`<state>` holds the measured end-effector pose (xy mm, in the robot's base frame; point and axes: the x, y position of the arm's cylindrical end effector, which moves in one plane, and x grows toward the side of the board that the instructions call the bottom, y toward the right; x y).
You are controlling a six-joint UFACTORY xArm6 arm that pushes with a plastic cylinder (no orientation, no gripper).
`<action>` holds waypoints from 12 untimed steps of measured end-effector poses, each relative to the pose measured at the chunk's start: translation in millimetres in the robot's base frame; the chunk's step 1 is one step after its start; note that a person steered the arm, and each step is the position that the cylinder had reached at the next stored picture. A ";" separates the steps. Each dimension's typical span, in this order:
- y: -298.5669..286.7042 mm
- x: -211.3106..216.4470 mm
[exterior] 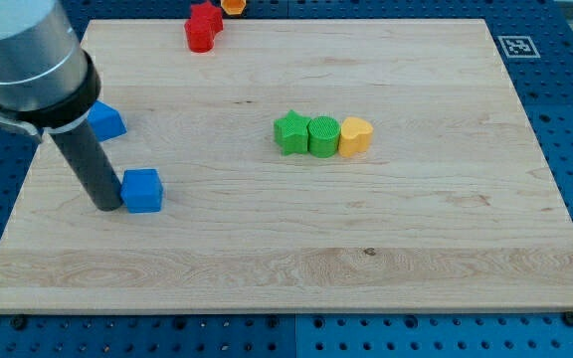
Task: Place the blue triangle at the top left of blue cube
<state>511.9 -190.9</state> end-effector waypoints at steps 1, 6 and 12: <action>1.2 0.0; -105.7 -105.6; -25.4 -117.2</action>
<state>394.7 -216.3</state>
